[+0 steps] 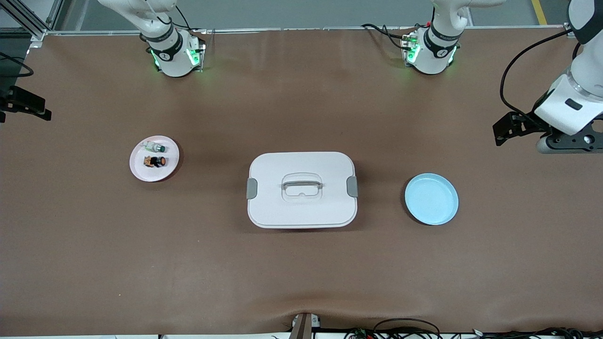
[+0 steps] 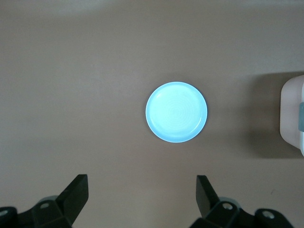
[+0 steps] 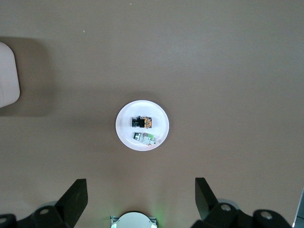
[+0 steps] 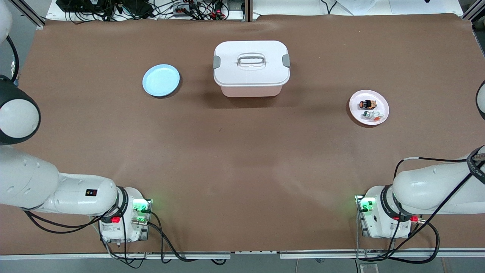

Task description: Transfer orange switch to right arm and place

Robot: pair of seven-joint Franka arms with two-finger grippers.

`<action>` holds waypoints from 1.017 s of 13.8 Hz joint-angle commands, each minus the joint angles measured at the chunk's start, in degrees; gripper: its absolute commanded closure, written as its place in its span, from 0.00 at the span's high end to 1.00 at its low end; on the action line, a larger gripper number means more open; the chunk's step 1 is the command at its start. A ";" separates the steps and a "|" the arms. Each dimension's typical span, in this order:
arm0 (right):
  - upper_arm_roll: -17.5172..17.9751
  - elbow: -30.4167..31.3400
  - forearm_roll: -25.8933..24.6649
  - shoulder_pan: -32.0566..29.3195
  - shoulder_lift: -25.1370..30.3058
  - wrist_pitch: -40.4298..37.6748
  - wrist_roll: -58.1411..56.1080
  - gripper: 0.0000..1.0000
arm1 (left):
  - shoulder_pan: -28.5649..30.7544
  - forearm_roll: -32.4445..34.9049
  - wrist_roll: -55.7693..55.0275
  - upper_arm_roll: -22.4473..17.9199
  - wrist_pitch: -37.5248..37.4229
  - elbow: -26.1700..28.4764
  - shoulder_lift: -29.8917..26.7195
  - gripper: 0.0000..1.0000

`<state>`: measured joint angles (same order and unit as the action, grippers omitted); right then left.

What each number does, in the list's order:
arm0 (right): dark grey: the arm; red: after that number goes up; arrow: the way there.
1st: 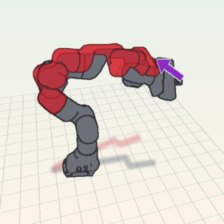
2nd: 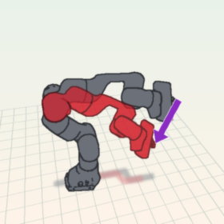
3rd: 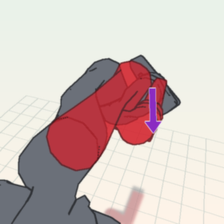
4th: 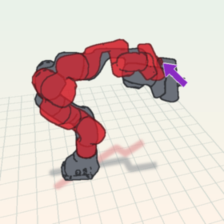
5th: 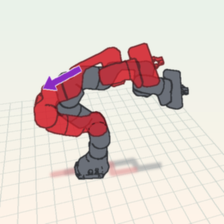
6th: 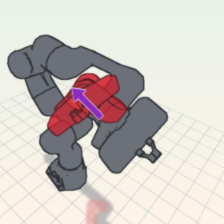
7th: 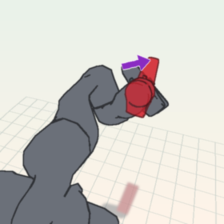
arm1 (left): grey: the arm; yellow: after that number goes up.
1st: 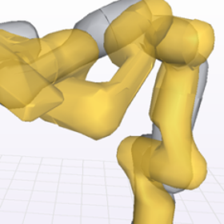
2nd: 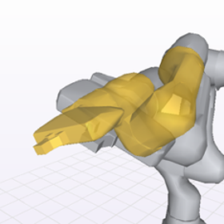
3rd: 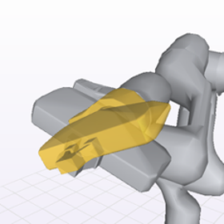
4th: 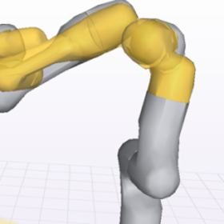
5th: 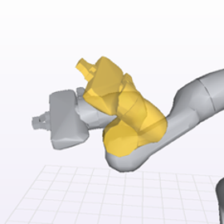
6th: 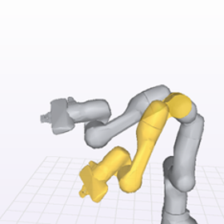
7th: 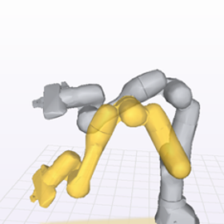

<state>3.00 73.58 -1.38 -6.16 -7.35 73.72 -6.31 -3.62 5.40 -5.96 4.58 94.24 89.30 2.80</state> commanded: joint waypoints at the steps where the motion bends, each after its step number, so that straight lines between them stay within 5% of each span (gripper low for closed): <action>1: 0.70 -1.60 2.87 -0.44 0.14 -2.26 1.47 1.00 | 0.54 -1.61 0.25 0.69 -2.29 -1.67 0.45 1.00; 10: 0.43 -1.16 4.02 -1.50 3.13 -5.26 1.21 1.00 | 1.08 -3.99 0.25 0.08 -3.36 -2.55 0.45 1.00; 14: -8.25 -1.07 3.93 7.02 3.31 -4.56 1.21 1.00 | 1.16 -3.99 0.33 0.16 -3.36 -2.46 0.45 1.00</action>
<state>-0.81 72.40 1.84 -2.83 -4.76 69.05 -5.62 -2.79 2.46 -5.96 4.58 92.26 88.31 2.81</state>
